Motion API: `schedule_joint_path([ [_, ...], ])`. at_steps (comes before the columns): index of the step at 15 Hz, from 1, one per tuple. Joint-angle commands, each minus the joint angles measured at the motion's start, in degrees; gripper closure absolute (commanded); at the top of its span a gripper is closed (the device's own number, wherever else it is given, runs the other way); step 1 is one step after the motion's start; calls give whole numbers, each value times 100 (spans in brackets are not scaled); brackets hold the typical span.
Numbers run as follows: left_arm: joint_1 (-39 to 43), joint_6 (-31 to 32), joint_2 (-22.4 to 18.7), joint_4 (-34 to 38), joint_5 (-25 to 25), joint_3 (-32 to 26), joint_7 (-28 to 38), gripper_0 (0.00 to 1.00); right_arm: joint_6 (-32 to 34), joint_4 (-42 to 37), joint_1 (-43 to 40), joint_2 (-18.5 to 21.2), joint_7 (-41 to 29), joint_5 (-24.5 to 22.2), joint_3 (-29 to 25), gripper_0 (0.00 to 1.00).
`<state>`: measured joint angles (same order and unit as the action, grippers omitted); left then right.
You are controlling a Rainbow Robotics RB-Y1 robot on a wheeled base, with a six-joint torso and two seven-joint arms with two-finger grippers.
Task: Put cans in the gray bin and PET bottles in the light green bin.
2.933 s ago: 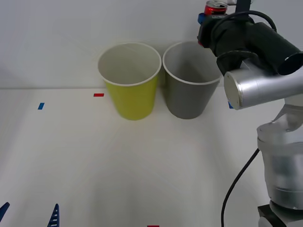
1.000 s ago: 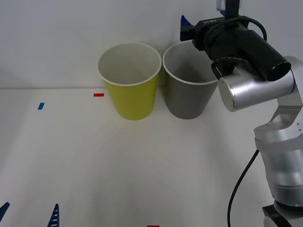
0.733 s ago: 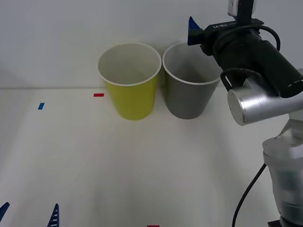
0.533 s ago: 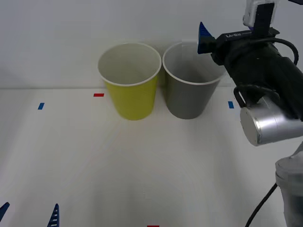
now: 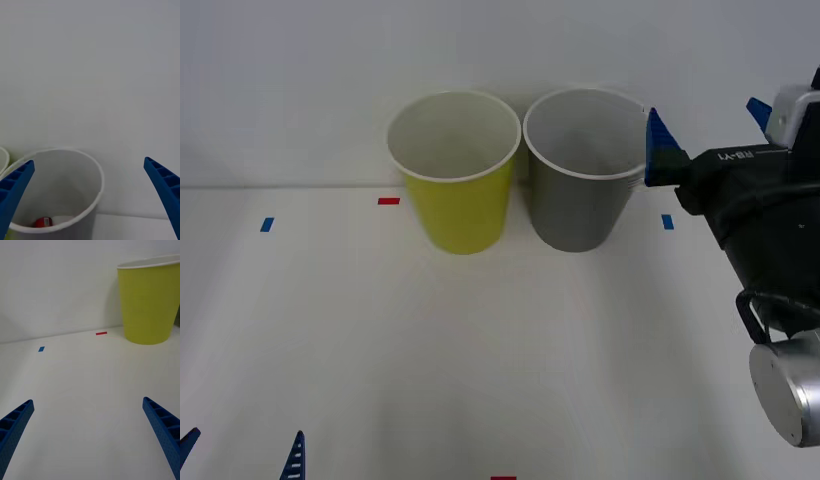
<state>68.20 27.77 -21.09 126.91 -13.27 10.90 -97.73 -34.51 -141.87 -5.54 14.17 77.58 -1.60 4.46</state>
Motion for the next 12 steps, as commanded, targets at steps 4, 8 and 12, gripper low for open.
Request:
schedule_joint_path([
  [4,0,0,0,0,0,0,0,0,1263,-69,-1099,464,-138,257,-33,0],
  [8,0,0,0,0,0,0,0,0,1377,-69,-1266,262,-103,178,-24,0],
  [12,0,0,0,0,0,0,0,0,1571,-60,-1687,-55,-15,134,-42,0],
])
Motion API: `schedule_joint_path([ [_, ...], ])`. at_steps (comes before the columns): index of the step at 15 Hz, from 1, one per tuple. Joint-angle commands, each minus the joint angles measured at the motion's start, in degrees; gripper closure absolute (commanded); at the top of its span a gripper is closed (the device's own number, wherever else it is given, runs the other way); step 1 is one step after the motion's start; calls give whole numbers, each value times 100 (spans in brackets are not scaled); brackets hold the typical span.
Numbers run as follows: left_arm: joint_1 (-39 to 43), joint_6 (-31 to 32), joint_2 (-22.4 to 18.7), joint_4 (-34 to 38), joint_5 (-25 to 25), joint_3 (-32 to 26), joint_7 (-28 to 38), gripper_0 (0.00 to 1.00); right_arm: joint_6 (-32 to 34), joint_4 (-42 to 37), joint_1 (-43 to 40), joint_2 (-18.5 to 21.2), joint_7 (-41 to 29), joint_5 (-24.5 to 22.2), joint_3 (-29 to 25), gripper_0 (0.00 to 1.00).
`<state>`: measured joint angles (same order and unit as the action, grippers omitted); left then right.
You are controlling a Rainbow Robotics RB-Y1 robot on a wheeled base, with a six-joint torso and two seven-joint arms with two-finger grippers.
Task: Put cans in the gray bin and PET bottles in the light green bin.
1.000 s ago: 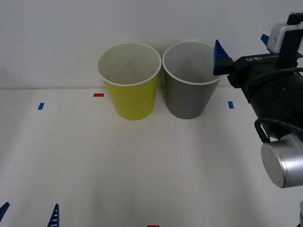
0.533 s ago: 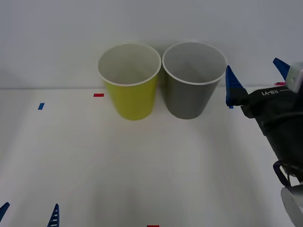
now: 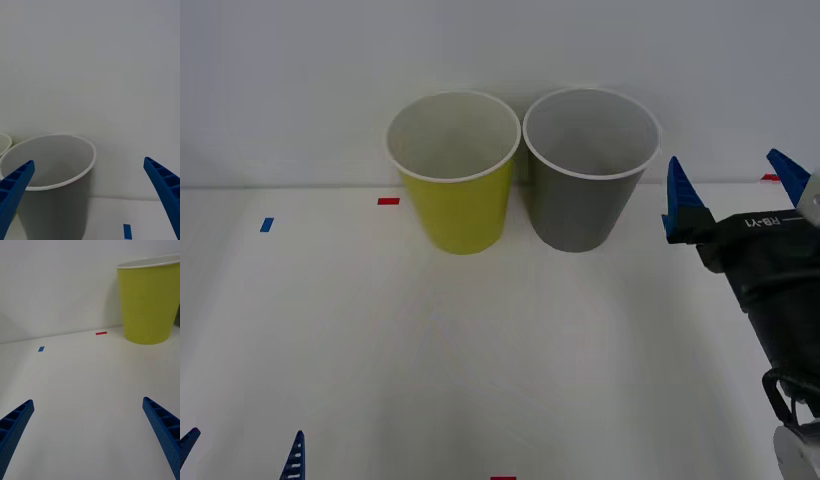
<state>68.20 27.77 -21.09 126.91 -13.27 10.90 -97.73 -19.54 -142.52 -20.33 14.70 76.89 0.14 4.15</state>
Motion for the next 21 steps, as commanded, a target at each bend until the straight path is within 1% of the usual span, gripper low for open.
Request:
schedule_joint_path([
  [1,0,0,0,0,0,0,0,0,214,49,-349,-169,107,-49,-28,0],
  [2,0,0,0,0,0,0,0,0,566,243,-437,-178,151,-40,-54,0],
  [4,0,0,0,0,0,0,0,0,1550,893,-569,-213,212,-31,-116,0],
  [6,0,0,0,0,0,0,0,0,2139,1280,-815,-266,318,-40,-151,0],
  [8,0,0,0,0,0,0,0,0,2868,1693,-1140,-240,423,-31,-177,0],
  [13,0,0,0,0,0,0,0,0,3791,1939,-2274,-160,608,30,-204,0],
  [15,0,0,0,0,0,0,0,0,4459,2370,-2485,-152,617,30,-204,0],
  [16,0,0,0,0,0,0,0,0,4670,2510,-2590,-125,617,30,-195,0],
  [21,0,0,0,0,0,0,0,0,5400,2545,-3478,7,546,197,-81,0],
])
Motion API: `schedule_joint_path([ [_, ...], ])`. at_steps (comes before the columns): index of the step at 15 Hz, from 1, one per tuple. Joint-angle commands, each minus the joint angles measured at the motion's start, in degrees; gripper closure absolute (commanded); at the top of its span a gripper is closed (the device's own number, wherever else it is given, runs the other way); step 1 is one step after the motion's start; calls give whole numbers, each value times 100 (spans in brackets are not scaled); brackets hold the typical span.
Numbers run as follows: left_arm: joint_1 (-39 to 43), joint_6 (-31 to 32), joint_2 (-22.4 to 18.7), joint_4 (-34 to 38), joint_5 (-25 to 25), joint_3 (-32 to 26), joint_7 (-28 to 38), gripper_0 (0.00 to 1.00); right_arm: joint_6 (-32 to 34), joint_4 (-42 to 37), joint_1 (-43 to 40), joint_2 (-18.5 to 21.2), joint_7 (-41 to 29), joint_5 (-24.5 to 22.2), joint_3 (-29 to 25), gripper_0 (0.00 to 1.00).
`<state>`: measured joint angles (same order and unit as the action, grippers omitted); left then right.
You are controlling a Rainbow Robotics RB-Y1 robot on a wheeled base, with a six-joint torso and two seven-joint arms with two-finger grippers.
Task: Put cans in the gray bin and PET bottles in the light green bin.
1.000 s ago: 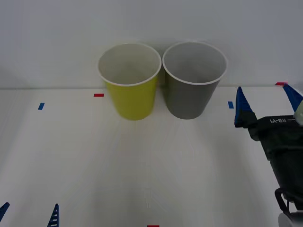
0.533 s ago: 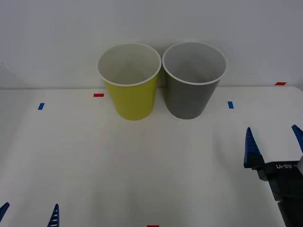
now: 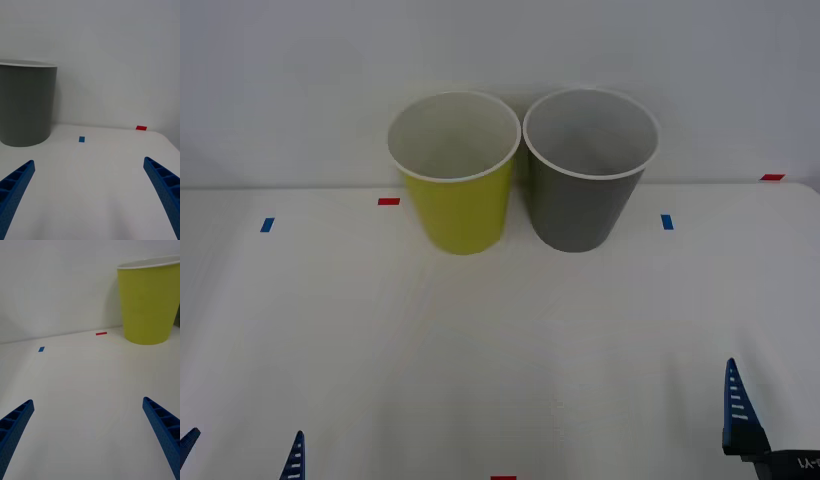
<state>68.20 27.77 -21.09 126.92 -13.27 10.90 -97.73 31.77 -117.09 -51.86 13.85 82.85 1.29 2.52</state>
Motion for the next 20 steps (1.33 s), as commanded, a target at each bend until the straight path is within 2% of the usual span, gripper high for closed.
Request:
schedule_joint_path([
  [1,0,0,0,0,0,0,0,0,391,-7,-475,153,-58,134,126,0],
  [7,0,0,0,0,0,0,0,0,514,2,-853,390,-111,328,389,0],
  [20,0,0,0,0,0,0,0,0,734,-7,-1160,390,-278,354,469,0],
])
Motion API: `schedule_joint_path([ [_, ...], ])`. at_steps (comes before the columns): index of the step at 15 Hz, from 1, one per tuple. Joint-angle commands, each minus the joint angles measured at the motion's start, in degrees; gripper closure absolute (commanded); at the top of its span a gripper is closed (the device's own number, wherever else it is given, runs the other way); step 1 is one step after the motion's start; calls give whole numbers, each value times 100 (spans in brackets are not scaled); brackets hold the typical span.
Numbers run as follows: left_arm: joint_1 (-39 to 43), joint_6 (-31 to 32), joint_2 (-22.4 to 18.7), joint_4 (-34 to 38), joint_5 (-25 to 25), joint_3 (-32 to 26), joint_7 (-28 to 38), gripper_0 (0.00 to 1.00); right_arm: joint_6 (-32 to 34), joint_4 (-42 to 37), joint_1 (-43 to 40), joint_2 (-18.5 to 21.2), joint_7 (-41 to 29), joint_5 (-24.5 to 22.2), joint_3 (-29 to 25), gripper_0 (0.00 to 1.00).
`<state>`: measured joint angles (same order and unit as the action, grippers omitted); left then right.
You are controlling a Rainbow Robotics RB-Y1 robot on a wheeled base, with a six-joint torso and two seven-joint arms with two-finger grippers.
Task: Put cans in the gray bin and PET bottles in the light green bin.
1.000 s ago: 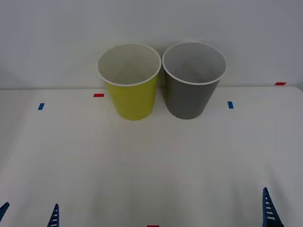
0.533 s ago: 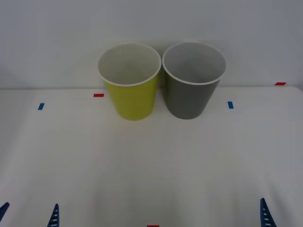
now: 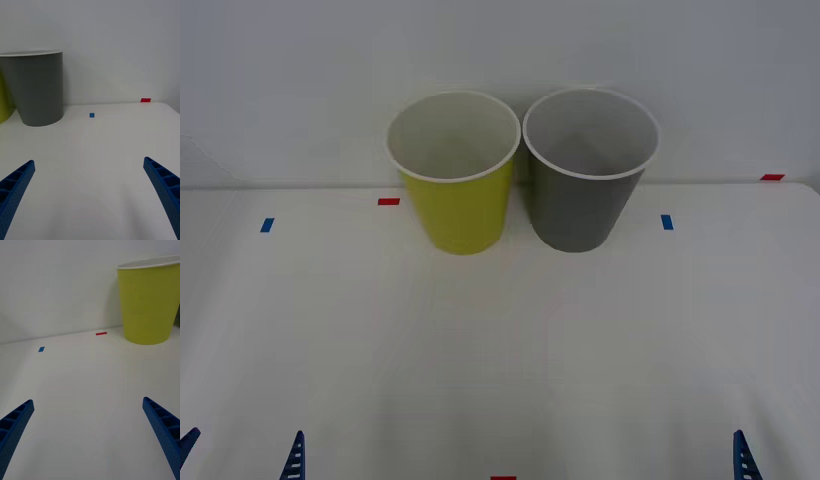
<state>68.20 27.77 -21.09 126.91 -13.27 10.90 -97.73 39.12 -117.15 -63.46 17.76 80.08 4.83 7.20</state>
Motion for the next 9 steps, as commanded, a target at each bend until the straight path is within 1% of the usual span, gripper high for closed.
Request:
schedule_joint_path([
  [1,0,0,0,0,0,0,0,0,-1,-1,0,-1,-1,0,0,0],
  [9,0,0,0,0,0,0,0,0,-1,-1,0,-1,-1,0,0,0],
])
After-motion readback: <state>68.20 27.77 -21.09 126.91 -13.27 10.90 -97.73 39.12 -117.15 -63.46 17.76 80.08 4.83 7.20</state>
